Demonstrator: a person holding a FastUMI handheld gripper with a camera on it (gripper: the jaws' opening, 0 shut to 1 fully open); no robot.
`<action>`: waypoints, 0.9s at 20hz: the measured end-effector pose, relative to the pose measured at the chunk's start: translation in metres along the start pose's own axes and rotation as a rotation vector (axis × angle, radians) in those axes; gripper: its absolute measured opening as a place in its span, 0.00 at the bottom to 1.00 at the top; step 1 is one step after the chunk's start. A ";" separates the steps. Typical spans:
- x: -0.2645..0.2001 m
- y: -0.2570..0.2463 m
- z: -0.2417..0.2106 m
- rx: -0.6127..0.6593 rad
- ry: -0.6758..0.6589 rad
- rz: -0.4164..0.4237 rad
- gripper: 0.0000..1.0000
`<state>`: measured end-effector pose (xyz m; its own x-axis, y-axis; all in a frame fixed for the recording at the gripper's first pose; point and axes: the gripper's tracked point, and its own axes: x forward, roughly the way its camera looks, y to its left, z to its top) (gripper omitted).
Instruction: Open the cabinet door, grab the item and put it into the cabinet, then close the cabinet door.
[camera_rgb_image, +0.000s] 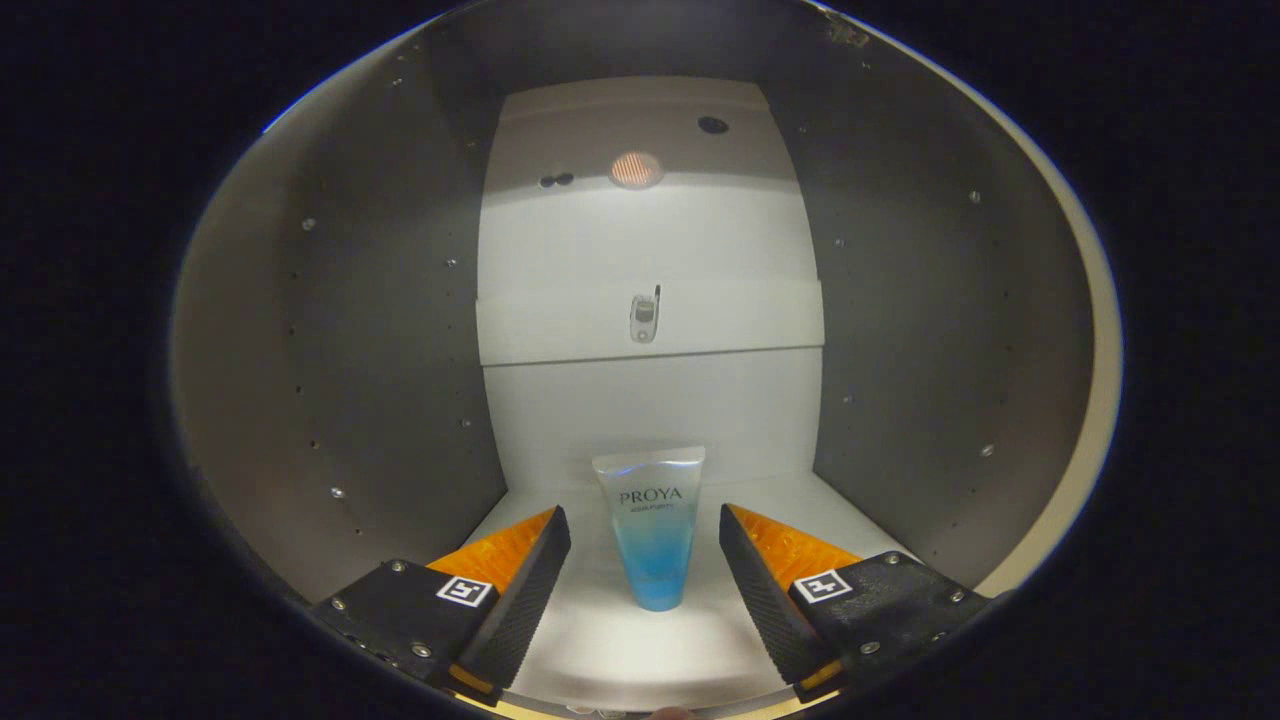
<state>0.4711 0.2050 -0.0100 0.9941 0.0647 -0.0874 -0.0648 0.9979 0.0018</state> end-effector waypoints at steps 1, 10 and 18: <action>-0.013 0.001 0.004 0.008 -0.013 0.003 0.94; -0.170 0.018 0.040 -0.035 -0.123 0.066 0.93; -0.297 0.004 0.030 -0.009 -0.079 0.099 0.93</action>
<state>0.1785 0.1902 0.0463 0.9865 0.1633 -0.0088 -0.1633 0.9866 -0.0025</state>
